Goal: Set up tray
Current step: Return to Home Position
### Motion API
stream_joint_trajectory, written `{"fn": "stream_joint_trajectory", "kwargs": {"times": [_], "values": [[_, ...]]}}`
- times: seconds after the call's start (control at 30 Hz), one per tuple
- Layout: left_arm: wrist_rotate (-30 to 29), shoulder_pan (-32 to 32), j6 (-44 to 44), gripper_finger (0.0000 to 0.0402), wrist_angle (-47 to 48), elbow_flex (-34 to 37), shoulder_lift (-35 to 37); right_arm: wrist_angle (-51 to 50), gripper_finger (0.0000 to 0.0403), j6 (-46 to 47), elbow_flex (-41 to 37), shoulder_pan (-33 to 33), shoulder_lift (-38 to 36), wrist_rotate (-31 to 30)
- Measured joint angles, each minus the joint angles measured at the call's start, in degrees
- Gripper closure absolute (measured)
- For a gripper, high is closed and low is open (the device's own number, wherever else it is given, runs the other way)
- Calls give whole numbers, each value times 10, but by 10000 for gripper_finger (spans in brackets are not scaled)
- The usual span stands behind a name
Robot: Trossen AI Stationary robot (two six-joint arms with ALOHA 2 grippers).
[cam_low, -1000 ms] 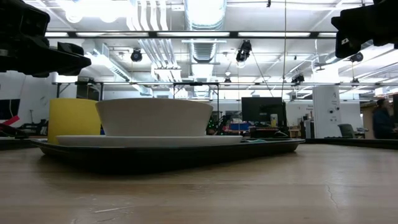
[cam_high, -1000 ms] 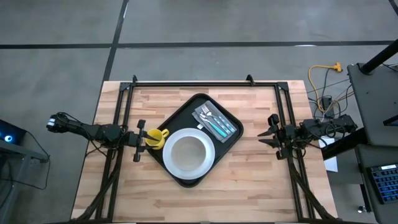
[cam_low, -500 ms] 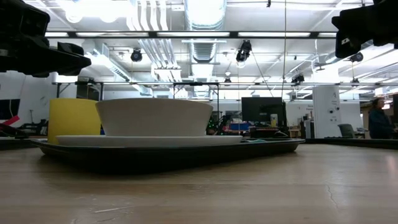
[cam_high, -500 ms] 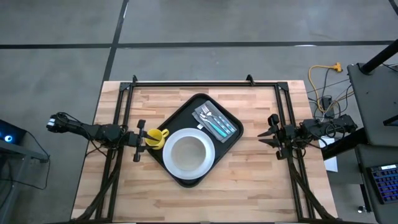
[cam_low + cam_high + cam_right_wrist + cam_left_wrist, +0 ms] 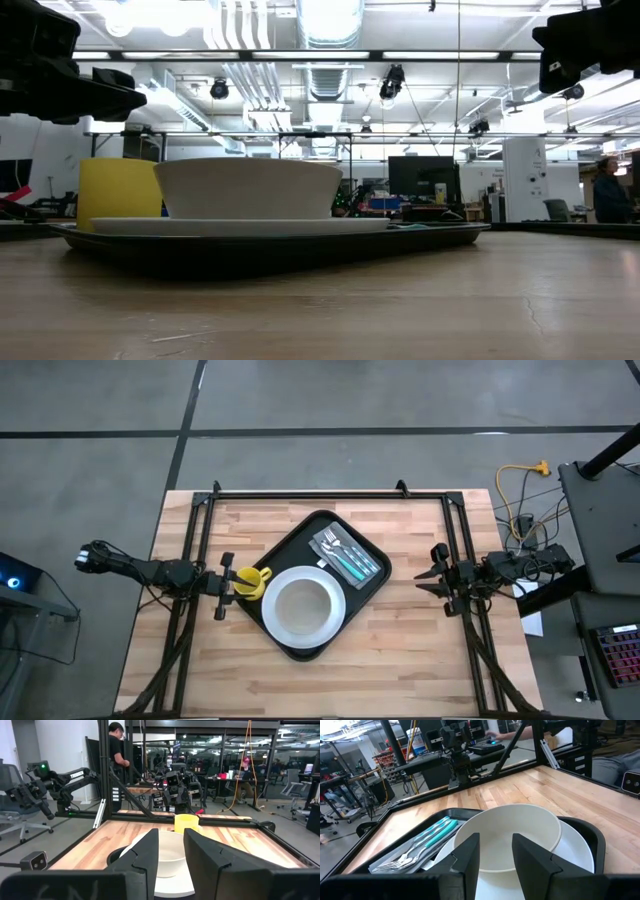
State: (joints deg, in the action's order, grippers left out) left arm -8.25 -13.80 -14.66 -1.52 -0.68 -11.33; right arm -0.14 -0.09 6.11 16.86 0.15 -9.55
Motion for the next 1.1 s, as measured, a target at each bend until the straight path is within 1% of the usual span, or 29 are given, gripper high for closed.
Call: {"fn": "stream_joint_trajectory", "kwargs": {"times": [0.43,0.9,1.1], "values": [[0,0,0,301,0,0,0,0,335,0,0,0,0,0],[0,0,0,301,0,0,0,0,319,0,0,0,0,0],[0,0,0,301,0,0,0,0,325,-1,0,0,0,0]]}}
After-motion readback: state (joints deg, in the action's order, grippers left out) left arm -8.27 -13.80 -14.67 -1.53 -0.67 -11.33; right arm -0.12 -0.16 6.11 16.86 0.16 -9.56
